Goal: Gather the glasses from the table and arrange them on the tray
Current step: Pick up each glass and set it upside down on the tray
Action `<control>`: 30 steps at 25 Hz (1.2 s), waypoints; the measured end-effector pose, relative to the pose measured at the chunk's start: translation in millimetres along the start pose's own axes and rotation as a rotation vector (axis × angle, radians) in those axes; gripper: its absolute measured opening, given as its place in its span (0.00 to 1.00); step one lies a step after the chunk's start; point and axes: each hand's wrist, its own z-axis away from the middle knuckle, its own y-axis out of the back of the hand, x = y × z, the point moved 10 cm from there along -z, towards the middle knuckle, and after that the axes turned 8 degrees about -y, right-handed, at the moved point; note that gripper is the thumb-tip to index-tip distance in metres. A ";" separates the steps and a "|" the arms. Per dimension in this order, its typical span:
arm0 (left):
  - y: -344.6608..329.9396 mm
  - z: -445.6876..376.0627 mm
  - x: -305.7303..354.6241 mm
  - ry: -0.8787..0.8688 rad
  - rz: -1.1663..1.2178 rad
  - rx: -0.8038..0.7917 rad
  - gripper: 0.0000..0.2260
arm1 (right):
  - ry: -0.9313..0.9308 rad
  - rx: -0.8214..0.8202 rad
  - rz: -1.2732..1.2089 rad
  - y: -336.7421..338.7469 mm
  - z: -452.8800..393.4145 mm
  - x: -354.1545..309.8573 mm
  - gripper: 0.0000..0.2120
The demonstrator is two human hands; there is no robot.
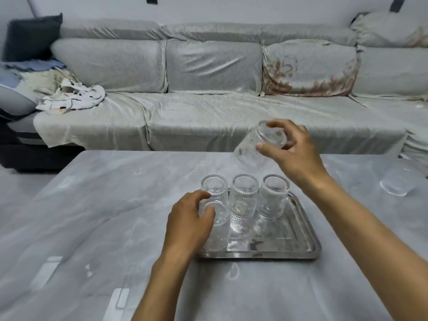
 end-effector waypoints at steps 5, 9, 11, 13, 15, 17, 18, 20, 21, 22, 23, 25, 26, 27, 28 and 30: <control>-4.0 5.0 12.6 -0.111 -0.188 -0.033 0.09 | -0.087 -0.094 0.037 15.5 93.2 25.3 0.21; -8.6 8.7 15.2 -0.168 -0.214 -0.040 0.07 | -0.089 -0.171 0.208 -25.2 106.8 52.2 0.22; -10.3 7.9 13.6 -0.160 -0.173 -0.040 0.06 | -0.077 -0.165 0.236 -37.1 107.7 60.9 0.22; -13.8 7.7 14.3 -0.153 -0.123 -0.045 0.06 | -0.061 -0.155 0.257 -46.0 107.8 67.9 0.23; -16.6 7.3 16.6 -0.159 -0.110 -0.046 0.06 | -0.048 -0.154 0.270 -53.7 107.0 72.7 0.22; -16.6 6.2 15.8 -0.166 -0.116 -0.040 0.06 | -0.033 -0.147 0.286 -58.6 105.5 75.9 0.22; -16.2 5.3 14.2 -0.164 -0.120 -0.036 0.06 | -0.025 -0.147 0.296 -59.9 105.2 77.2 0.22; -13.9 4.0 11.2 -0.156 -0.132 -0.027 0.05 | -0.003 -0.157 0.306 -61.9 105.2 77.2 0.23; -13.0 3.7 10.8 -0.150 -0.140 -0.022 0.05 | 0.006 -0.166 0.305 -62.2 105.1 77.3 0.24; -12.3 3.3 11.2 -0.143 -0.146 -0.015 0.05 | 0.010 -0.176 0.300 -62.4 105.3 77.5 0.24; -11.7 3.1 11.5 -0.136 -0.148 -0.012 0.06 | 0.012 -0.184 0.294 -62.4 105.4 77.8 0.25; -11.2 2.5 11.3 -0.125 -0.145 -0.014 0.06 | 0.014 -0.202 0.290 -63.5 107.1 78.3 0.25; -10.7 2.6 11.4 -0.123 -0.146 -0.014 0.06 | 0.016 -0.216 0.283 -64.4 108.6 78.1 0.26; -9.1 3.2 12.4 -0.127 -0.153 -0.005 0.07 | 0.013 -0.231 0.261 -64.6 109.8 77.5 0.28; -6.5 3.6 16.1 -0.143 -0.172 0.020 0.08 | 0.004 -0.236 0.222 -62.0 109.2 76.8 0.30; -5.8 5.9 36.7 -0.215 -0.230 0.087 0.11 | -0.027 -0.188 0.146 -45.1 104.2 77.9 0.33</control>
